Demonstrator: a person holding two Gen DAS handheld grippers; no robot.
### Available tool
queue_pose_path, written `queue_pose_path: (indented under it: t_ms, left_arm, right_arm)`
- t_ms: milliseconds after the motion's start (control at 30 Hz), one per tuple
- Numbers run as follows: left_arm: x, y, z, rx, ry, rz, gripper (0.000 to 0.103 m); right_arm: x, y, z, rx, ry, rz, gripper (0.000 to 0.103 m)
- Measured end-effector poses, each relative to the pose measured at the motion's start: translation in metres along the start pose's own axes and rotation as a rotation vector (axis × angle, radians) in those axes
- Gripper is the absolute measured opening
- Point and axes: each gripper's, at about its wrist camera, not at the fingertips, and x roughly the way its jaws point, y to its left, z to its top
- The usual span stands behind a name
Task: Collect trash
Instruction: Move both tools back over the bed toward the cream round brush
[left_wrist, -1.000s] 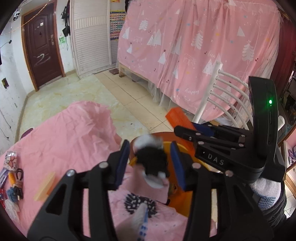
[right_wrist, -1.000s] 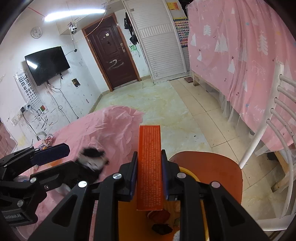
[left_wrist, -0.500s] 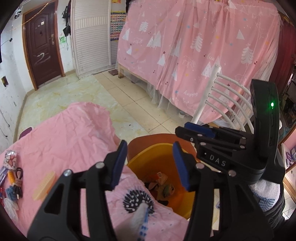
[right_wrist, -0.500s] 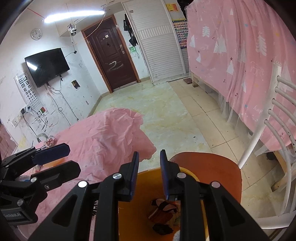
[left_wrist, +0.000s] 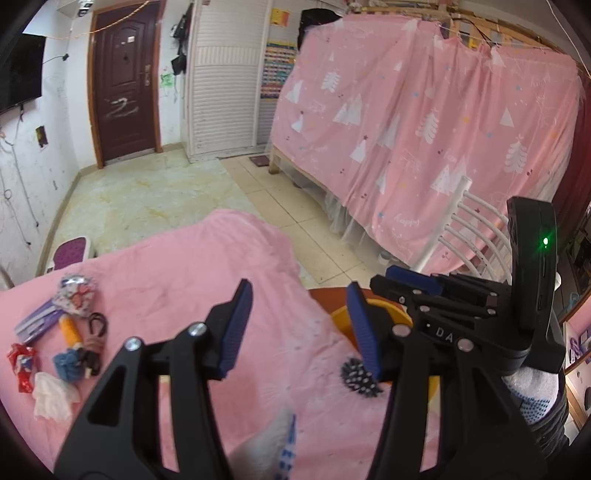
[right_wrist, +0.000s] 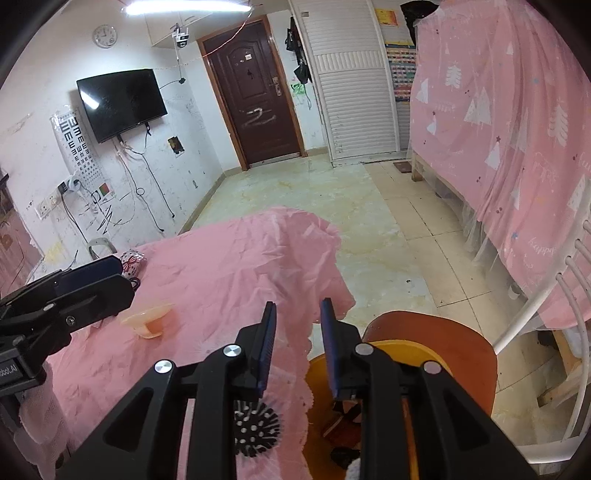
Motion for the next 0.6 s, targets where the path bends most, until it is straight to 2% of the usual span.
queue_pose_path:
  t_ms: [67, 233, 333, 433, 600]
  left_arm:
    - [-0.008, 0.012, -0.002, -0.011, -0.009, 0.016, 0.063]
    - [-0.028, 0.040, -0.010, -0.036, -0.026, 0.057, 0.063]
    - [-0.038, 0.056, -0.015, -0.052, -0.033, 0.077, 0.063]
    - [-0.047, 0.072, -0.022, -0.068, -0.037, 0.101, 0.063]
    - [-0.059, 0.100, -0.033, -0.092, -0.036, 0.143, 0.063]
  right_arm:
    - [0.004, 0.015, 0.002, -0.026, 0.007, 0.005, 0.020]
    - [0.014, 0.050, 0.005, -0.073, 0.023, 0.027, 0.040]
    - [0.022, 0.069, 0.006, -0.100, 0.036, 0.041, 0.048]
    - [0.030, 0.088, 0.006, -0.121, 0.049, 0.052, 0.055]
    - [0.042, 0.112, 0.006, -0.152, 0.070, 0.068, 0.060]
